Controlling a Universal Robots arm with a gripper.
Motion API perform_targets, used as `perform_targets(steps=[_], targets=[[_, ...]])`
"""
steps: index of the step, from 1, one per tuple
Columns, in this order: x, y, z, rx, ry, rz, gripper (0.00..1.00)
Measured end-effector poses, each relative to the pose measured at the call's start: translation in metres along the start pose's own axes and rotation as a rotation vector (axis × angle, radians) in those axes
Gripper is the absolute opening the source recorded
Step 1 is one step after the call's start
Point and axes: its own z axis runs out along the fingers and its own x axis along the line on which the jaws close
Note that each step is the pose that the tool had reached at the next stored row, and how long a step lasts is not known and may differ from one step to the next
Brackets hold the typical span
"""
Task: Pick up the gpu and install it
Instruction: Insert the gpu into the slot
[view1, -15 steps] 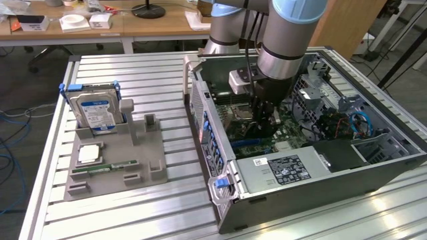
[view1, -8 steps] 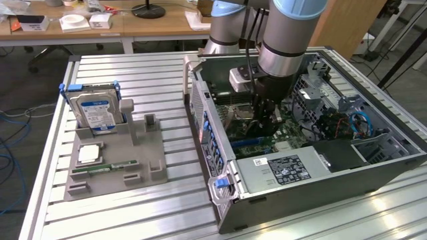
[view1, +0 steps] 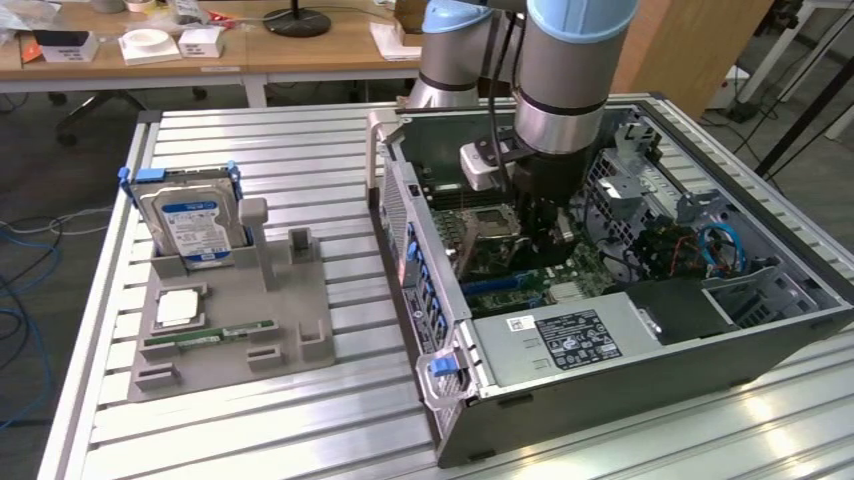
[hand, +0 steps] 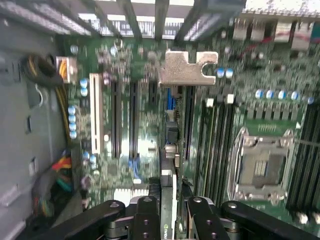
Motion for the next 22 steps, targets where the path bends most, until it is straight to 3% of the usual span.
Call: perform_targets(steps=[1, 2, 5, 6, 11, 17, 22], targets=[[0.0, 0.0, 0.0, 0.0069, 0.0, 0.0, 0.26], [0.0, 0.0001, 0.0, 0.0174, 0.0002, 0.0, 0.26], [0.0, 0.004, -0.0005, 0.0691, 0.0005, -0.002, 0.26], [0.0, 0.0052, -0.0006, 0.0731, 0.0008, -0.002, 0.26], [0.0, 0.014, -0.0007, 0.0744, 0.0029, -0.002, 0.26], [0.0, 0.0323, 0.0015, 0.0817, 0.0065, -0.003, 0.26], [-0.001, 0.0401, 0.0058, 0.0848, 0.0097, -0.003, 0.26]])
